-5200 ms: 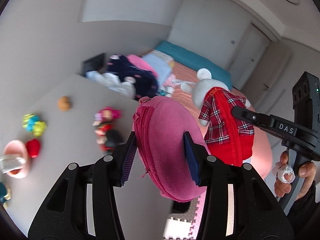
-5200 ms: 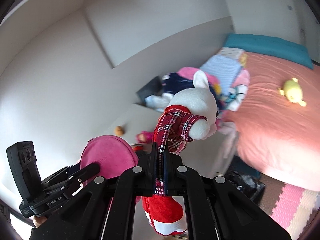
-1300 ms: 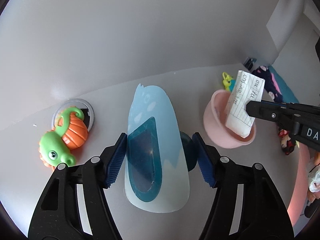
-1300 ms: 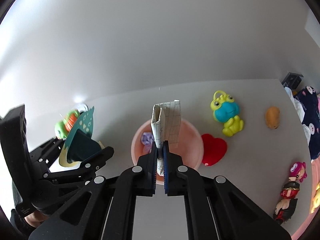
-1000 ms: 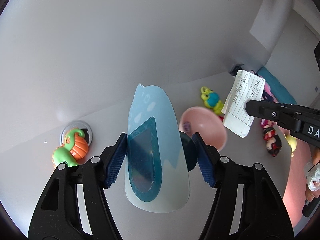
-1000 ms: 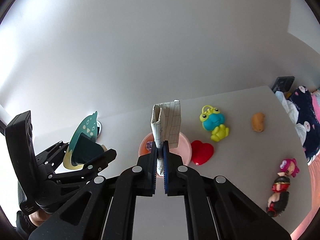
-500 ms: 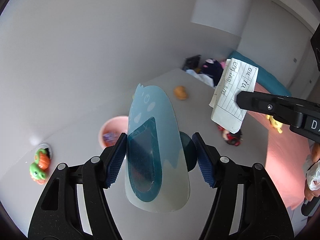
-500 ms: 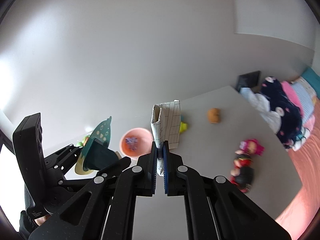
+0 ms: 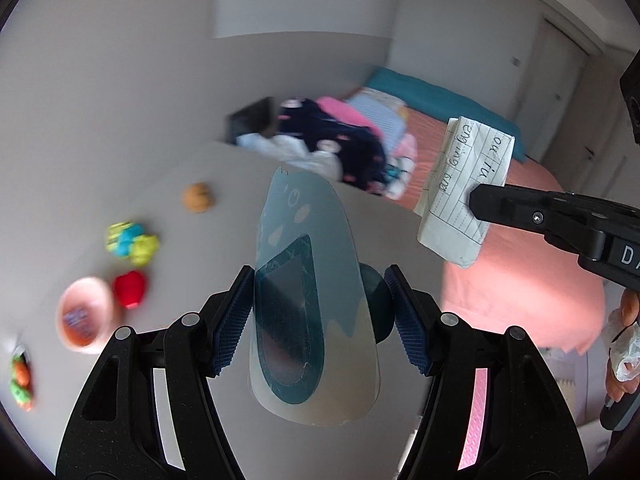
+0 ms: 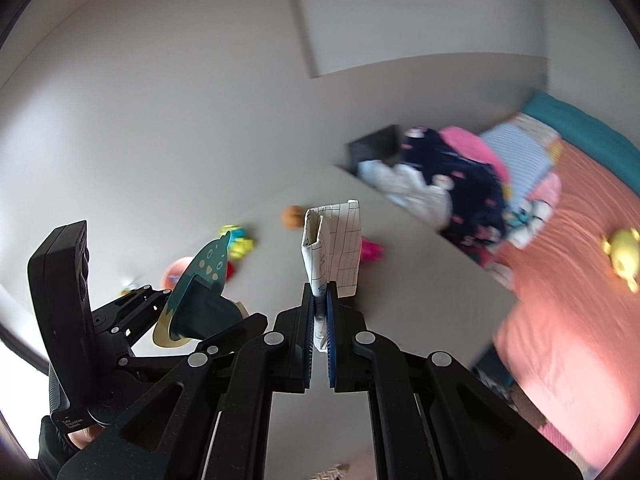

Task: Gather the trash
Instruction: 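Carry lid and paper to the black bin and release both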

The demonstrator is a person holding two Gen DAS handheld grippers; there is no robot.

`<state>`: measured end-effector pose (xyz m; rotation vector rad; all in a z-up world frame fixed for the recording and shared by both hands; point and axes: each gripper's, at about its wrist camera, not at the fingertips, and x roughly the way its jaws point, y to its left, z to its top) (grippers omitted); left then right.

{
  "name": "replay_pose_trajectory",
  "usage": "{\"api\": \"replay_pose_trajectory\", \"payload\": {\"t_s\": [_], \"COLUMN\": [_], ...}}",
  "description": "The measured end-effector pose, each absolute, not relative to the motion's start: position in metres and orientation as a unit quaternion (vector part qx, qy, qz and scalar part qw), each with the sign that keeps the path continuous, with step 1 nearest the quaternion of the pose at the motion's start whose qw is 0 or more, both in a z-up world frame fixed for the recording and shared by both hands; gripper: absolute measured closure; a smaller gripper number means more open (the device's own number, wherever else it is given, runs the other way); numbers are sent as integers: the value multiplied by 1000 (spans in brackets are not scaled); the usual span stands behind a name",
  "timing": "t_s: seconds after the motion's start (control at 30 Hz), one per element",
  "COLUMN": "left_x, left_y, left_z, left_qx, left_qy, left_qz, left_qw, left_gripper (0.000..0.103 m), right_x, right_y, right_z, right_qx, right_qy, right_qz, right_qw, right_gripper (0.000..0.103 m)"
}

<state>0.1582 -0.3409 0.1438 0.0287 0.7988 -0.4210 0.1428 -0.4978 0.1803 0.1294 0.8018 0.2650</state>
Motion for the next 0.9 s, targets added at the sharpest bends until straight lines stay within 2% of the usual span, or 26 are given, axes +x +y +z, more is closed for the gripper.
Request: {"api": "replay_pose_trajectory", "payload": {"t_s": [0.43,0.7,0.77,0.8,0.83,0.87,0.9], "left_x": [146,138,137,136,135,133,131], "left_y": [-513,-569,-581,-589,-593,-596,-597], "left_z": [118,93,85,78,75,74,74], "left_qx": [76,107,116,130,141,152,160], "left_qy": [412,441,452,465,465,459,451], "left_qz": [-331,-367,-374,-379,-374,-364,-354], "left_qw": [846,812,801,790,790,796,803], "left_gripper": [39,38,35,34,18,6,6], "right_x": [87,65,62,62,60,58,55], "right_y": [-648,-701,-711,-715,-721,-725,-729], "right_z": [147,113,105,101,97,97,99], "right_qx": [132,181,193,200,206,207,208], "right_qy": [416,449,460,465,467,462,452], "right_qz": [-4,-43,-49,-51,-69,-83,-96], "right_qw": [900,874,865,861,857,858,862], "right_gripper": [97,97,97,91,85,58,37]}}
